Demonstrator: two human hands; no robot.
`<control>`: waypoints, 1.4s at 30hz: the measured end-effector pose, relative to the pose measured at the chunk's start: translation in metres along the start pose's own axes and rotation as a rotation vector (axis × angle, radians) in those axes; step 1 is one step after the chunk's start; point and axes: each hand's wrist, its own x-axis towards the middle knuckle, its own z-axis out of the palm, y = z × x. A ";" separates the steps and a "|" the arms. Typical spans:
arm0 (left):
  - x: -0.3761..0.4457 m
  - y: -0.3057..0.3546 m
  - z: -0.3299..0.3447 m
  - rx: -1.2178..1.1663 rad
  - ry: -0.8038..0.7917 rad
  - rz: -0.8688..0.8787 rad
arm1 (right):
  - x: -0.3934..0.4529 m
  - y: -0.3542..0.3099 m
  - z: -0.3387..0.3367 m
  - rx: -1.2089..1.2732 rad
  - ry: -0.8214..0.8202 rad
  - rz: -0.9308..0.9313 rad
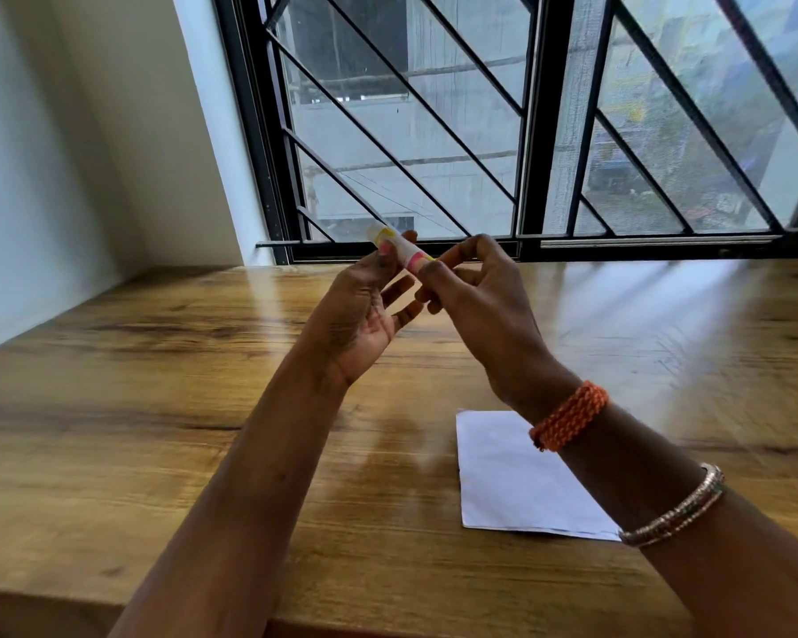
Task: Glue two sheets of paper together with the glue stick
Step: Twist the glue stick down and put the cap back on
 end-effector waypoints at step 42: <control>0.003 -0.005 -0.004 0.049 0.117 -0.092 | -0.001 0.011 0.006 -0.114 0.019 -0.124</control>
